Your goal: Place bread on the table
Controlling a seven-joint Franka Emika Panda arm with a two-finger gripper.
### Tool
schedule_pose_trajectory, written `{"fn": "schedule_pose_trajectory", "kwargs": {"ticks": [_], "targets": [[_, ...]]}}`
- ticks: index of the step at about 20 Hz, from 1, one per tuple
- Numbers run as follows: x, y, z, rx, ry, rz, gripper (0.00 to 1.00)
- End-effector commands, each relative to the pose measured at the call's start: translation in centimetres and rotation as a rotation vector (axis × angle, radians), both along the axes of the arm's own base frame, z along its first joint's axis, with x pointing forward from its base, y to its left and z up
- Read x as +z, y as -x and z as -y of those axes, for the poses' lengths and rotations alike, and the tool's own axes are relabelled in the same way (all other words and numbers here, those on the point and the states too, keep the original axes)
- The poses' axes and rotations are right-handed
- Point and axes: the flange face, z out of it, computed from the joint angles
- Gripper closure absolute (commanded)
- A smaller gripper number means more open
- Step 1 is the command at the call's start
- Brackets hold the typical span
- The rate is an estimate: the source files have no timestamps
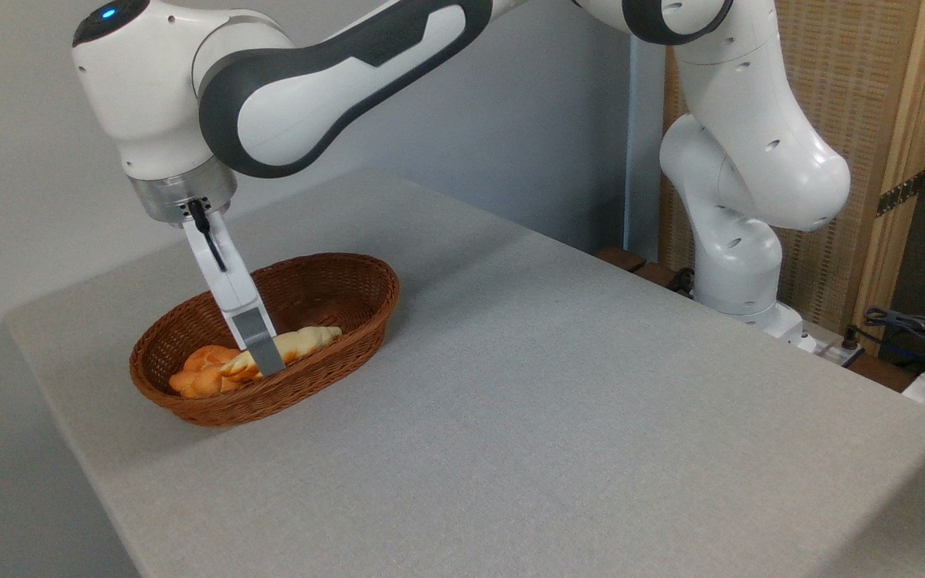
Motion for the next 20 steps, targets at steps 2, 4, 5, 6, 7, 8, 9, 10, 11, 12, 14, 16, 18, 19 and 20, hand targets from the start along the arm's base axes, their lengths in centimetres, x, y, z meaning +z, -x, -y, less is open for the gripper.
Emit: {"fn": "schedule_pose_trajectory", "kwargs": {"ticks": [2, 4, 5, 6, 7, 8, 9, 10, 11, 12, 14, 16, 18, 19, 20], "targets": [[0.3, 0.2, 0.9, 0.009, -0.018, 0.019, 0.00], [0.3, 0.2, 1.0, 0.007, -0.019, 0.018, 0.00], [0.2, 0.2, 1.0, 0.006, -0.019, 0.016, 0.00], [0.2, 0.2, 1.0, 0.006, -0.019, 0.016, 0.02], [-0.1, 0.2, 1.1, 0.005, -0.020, 0.012, 0.05], [-0.1, 0.2, 1.1, 0.005, -0.020, 0.012, 0.08], [-0.1, 0.3, 1.4, 0.000, -0.020, 0.012, 0.12], [-0.1, 0.5, 1.9, -0.009, -0.020, 0.012, 0.16], [-0.1, 0.5, 1.9, -0.010, -0.019, 0.012, 0.22], [-0.1, 0.5, 1.9, -0.014, -0.020, 0.010, 0.29], [-0.6, 0.4, 1.6, -0.028, -0.048, 0.013, 0.43], [-1.4, 0.2, 1.6, -0.032, -0.075, 0.010, 0.50], [-2.0, 0.0, 1.6, -0.033, -0.079, 0.002, 0.61], [-2.1, 0.0, 1.6, -0.033, -0.079, 0.000, 0.68], [-2.1, 0.0, 1.7, -0.035, -0.079, 0.000, 0.69]]}}
